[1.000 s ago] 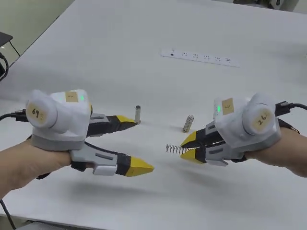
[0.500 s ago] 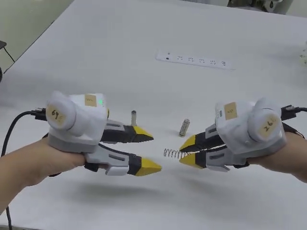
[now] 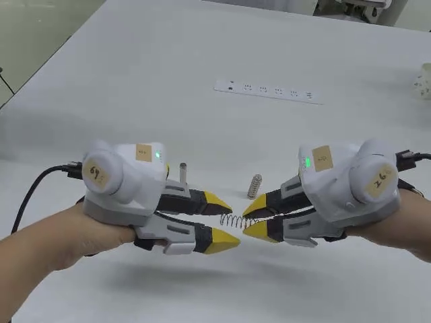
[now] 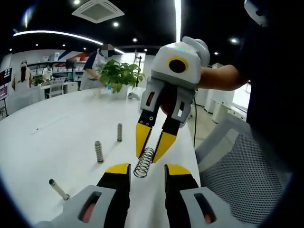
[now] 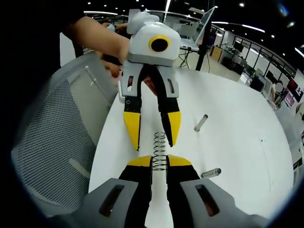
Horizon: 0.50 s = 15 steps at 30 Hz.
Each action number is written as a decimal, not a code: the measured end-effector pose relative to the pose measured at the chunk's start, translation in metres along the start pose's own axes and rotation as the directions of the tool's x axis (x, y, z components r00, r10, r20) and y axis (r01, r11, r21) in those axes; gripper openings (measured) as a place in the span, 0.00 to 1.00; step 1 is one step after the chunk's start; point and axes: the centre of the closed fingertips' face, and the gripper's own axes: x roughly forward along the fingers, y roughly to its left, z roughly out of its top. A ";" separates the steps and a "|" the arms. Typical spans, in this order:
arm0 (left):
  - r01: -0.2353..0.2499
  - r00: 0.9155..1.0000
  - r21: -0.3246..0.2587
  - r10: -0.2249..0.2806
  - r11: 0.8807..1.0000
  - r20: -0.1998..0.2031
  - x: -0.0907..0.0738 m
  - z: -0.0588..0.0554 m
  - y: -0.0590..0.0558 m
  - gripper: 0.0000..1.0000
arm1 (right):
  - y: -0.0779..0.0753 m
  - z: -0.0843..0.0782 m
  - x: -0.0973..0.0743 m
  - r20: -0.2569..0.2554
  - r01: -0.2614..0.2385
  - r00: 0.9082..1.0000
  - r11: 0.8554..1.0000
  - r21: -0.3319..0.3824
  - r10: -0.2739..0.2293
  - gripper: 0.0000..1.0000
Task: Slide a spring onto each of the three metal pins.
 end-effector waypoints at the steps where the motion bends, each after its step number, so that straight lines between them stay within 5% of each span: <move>1: 0.002 1.000 0.000 -0.002 1.000 0.002 0.001 0.000 0.000 0.19 | 0.001 0.000 0.000 0.001 -0.001 1.000 1.000 0.003 0.001 0.08; 15: -0.001 1.000 0.005 0.001 1.000 0.015 0.001 0.004 0.001 0.06 | 0.005 0.003 -0.002 0.015 -0.005 1.000 1.000 -0.007 0.006 0.08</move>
